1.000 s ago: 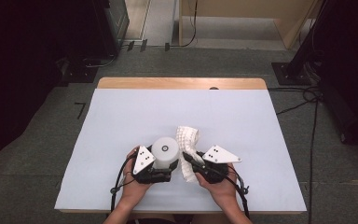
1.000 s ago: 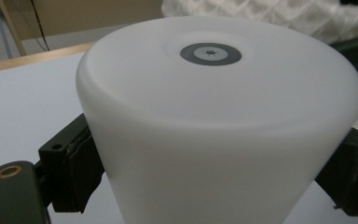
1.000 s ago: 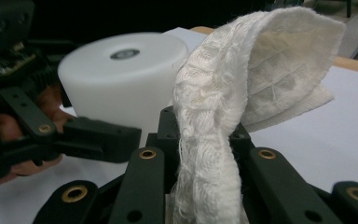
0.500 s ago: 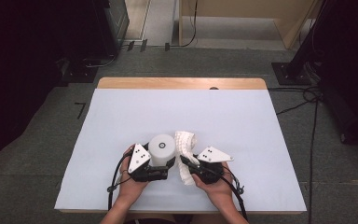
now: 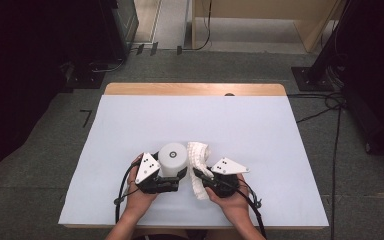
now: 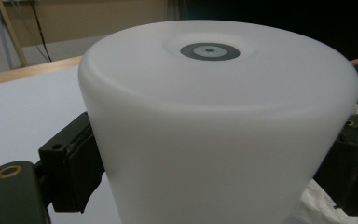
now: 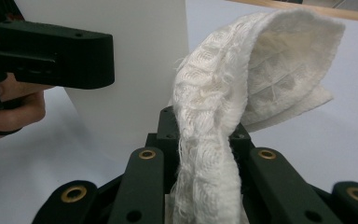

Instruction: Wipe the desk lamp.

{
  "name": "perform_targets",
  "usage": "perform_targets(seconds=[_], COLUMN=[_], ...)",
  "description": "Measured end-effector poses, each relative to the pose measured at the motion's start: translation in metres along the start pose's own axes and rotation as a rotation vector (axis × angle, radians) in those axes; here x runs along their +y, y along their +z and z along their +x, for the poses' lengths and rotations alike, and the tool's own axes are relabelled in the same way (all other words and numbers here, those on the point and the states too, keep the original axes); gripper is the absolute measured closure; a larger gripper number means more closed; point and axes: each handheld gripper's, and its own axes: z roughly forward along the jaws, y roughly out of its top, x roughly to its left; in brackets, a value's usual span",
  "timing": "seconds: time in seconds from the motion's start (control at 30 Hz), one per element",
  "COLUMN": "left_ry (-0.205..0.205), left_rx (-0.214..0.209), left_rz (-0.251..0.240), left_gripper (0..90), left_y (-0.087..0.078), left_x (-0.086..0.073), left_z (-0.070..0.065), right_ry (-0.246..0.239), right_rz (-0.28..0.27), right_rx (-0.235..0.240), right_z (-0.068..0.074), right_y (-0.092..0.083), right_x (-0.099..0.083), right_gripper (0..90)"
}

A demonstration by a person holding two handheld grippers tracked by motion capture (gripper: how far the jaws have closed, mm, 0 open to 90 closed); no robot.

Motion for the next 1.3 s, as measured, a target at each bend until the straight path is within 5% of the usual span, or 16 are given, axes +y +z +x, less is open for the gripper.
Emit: perform_targets(seconds=[0.13,0.37,0.83,1.17,1.3], left_ry=[0.011,0.022,0.007,0.024,0.021], left_rx=[-0.007,-0.024,0.004,-0.016,-0.012], left_rz=[0.017,0.023,-0.014,0.018,0.016], left_gripper=[8.7,8.7,8.7,8.7,8.7], left_y=[0.004,0.006,-0.003,0.007,0.006], left_x=[-0.003,-0.004,0.002,-0.004,-0.003], left_z=[-0.003,-0.009,0.0,-0.008,-0.007], right_ry=[0.002,-0.009,-0.015,-0.02,0.003], right_rz=[-0.004,-0.097,0.021,-0.119,-0.105], right_rx=[-0.012,-0.03,-0.014,-0.012,-0.001], right_z=[0.0,0.001,0.003,0.003,0.0], right_y=[0.0,-0.018,0.006,-0.022,-0.019], right_x=[0.001,0.014,-0.005,0.018,0.015], right_gripper=[74.9,75.2,75.2,75.3,75.3])
